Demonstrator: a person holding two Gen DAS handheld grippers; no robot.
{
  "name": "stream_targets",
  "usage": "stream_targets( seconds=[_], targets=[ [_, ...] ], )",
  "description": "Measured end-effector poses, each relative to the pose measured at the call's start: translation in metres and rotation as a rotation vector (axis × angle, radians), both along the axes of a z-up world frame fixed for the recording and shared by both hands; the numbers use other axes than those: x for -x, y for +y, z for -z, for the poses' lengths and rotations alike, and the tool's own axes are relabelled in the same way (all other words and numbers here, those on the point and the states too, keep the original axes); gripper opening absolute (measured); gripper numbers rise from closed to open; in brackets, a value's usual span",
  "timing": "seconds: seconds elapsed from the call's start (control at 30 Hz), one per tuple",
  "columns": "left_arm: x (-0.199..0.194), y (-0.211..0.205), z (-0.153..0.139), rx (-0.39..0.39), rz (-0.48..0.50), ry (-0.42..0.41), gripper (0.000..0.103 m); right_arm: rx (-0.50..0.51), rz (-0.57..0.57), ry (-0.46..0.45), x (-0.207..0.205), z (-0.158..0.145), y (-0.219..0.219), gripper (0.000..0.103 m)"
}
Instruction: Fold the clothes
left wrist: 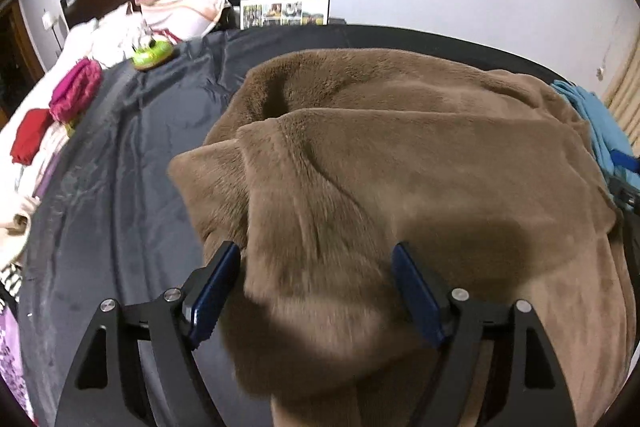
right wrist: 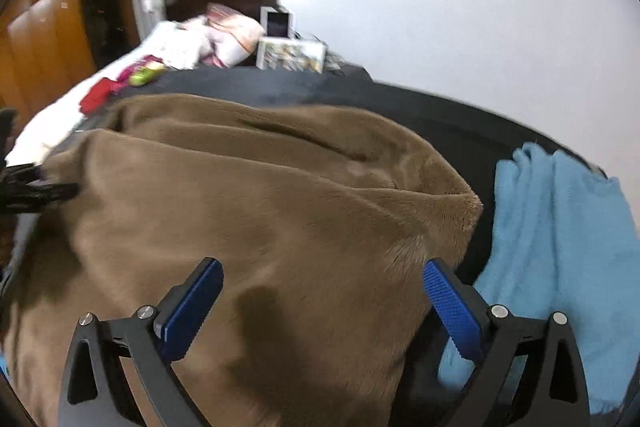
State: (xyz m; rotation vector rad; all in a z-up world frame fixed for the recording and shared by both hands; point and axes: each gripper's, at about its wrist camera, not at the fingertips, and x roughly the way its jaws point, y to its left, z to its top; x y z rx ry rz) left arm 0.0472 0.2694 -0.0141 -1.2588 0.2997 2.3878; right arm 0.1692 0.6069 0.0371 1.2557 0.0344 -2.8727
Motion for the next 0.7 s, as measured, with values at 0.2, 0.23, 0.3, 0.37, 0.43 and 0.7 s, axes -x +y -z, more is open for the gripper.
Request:
stream_targets(
  seconds=[0.2,0.23,0.3,0.37,0.43,0.7],
  targets=[
    [-0.038,-0.017,-0.001,0.004,0.023,-0.003,0.083,0.024,-0.121,-0.041,-0.046,0.003,-0.029,0.101],
    [-0.04,-0.02,0.003,0.004,0.022,-0.011,0.083,0.019,-0.13,-0.054,-0.05,0.007,-0.033,0.101],
    [-0.047,-0.025,0.008,-0.001,0.019,-0.024,0.083,0.023,-0.142,-0.081,-0.057,0.018,-0.039,0.101],
    [-0.053,-0.03,0.013,-0.011,0.01,-0.037,0.083,0.042,-0.153,-0.102,-0.06,0.029,-0.04,0.101],
    [-0.055,-0.031,0.02,-0.022,0.0,-0.061,0.083,0.038,-0.161,-0.119,-0.063,0.038,-0.042,0.101],
    [-0.066,-0.039,0.026,-0.026,-0.025,-0.086,0.083,-0.049,-0.158,-0.128,-0.078,0.048,-0.052,0.102]
  ],
)
